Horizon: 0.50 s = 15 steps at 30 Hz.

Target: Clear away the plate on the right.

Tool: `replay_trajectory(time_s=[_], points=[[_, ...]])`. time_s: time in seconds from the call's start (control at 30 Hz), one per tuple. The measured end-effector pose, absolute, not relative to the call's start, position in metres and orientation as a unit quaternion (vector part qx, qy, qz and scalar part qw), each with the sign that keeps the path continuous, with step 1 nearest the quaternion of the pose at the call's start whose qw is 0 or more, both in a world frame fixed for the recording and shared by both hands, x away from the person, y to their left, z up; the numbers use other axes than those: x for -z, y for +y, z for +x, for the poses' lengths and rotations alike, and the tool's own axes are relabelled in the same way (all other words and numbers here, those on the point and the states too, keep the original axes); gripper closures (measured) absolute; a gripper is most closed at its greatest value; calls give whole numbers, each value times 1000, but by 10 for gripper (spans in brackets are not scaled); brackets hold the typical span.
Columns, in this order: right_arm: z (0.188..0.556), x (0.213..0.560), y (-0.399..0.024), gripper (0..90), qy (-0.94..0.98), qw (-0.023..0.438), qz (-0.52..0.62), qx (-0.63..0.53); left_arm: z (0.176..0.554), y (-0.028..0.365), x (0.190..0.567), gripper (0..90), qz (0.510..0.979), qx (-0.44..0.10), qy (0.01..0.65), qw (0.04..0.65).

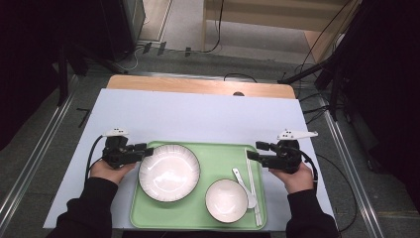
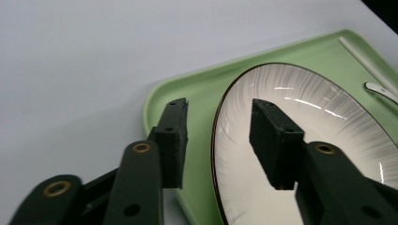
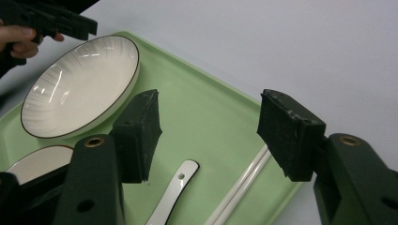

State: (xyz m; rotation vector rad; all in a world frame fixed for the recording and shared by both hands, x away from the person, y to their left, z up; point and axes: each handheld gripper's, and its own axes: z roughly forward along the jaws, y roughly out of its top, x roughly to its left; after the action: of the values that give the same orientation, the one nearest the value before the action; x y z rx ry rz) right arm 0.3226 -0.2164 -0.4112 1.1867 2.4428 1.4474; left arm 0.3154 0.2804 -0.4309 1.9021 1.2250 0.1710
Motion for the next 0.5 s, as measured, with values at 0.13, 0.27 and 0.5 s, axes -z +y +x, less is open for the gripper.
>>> replay_trajectory(time_s=[0.13,0.27,0.5], points=[[319,413,-223,370,794,36,378,-475,305,287,423,425,774,-71,457,432],[315,413,-226,320,800,61,365,-472,296,292,417,381,781,-106,437,433],[308,418,-232,282,809,70,349,-468,284,305,413,351,798,-124,400,434]])
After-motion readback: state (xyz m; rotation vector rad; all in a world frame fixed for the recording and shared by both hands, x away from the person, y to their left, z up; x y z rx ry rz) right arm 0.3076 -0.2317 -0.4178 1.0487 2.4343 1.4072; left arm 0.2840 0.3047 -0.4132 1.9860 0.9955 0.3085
